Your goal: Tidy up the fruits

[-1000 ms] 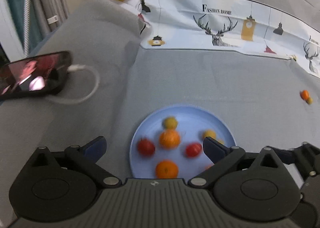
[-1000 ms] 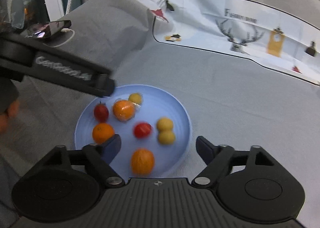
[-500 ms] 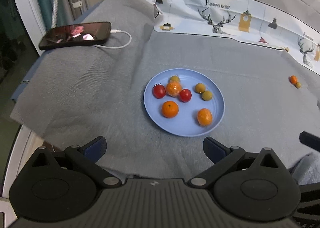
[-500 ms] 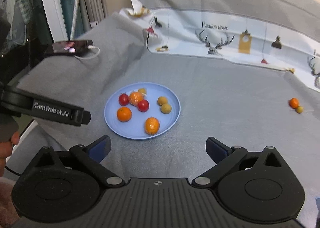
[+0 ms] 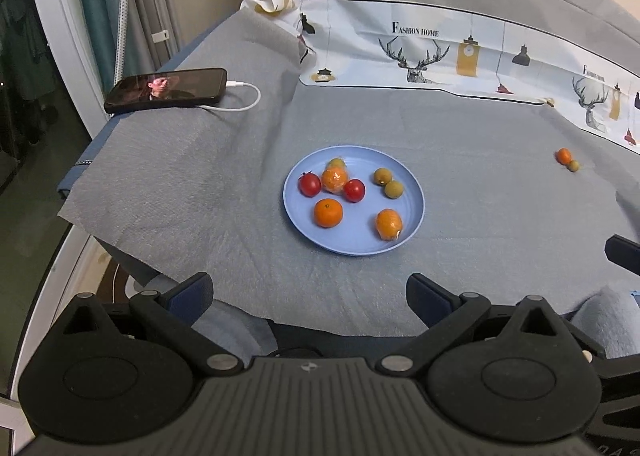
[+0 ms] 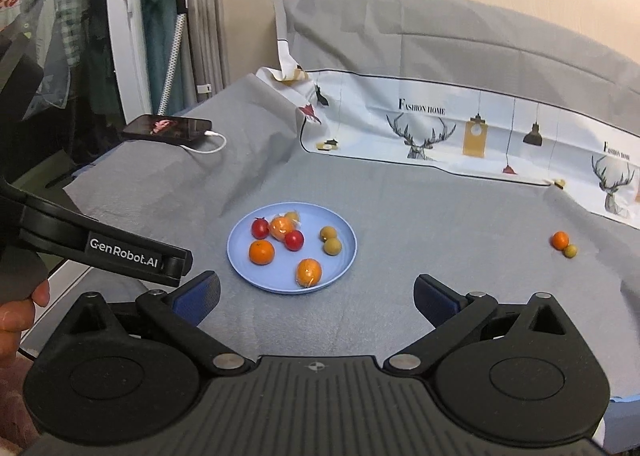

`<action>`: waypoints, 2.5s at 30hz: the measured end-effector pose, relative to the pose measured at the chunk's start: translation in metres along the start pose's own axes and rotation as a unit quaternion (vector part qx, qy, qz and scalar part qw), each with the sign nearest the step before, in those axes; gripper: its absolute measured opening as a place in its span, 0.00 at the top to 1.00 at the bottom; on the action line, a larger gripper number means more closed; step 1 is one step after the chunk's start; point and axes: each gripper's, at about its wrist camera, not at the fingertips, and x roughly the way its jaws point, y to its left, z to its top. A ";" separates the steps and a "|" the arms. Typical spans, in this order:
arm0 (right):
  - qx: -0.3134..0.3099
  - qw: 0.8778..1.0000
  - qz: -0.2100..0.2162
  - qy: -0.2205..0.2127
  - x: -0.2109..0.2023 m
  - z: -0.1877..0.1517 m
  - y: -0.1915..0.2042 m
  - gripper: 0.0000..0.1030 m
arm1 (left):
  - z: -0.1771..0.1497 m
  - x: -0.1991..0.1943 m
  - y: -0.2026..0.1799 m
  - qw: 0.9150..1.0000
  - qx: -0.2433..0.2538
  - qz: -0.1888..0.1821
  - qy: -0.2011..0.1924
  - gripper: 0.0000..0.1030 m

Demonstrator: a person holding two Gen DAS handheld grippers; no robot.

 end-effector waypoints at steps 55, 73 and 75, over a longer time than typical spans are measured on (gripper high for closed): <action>0.004 1.000 0.007 0.010 0.005 -0.005 0.003 0.01 | -0.003 0.011 -0.011 0.999 0.034 0.015 0.013 0.00; 0.098 0.994 -0.040 0.023 0.034 -0.015 -0.058 0.01 | 0.022 0.050 -0.053 0.995 0.081 0.019 0.058 0.00; 0.122 0.990 -0.065 0.021 0.038 -0.018 -0.078 0.01 | 0.029 0.058 -0.065 0.993 0.093 0.018 0.064 0.00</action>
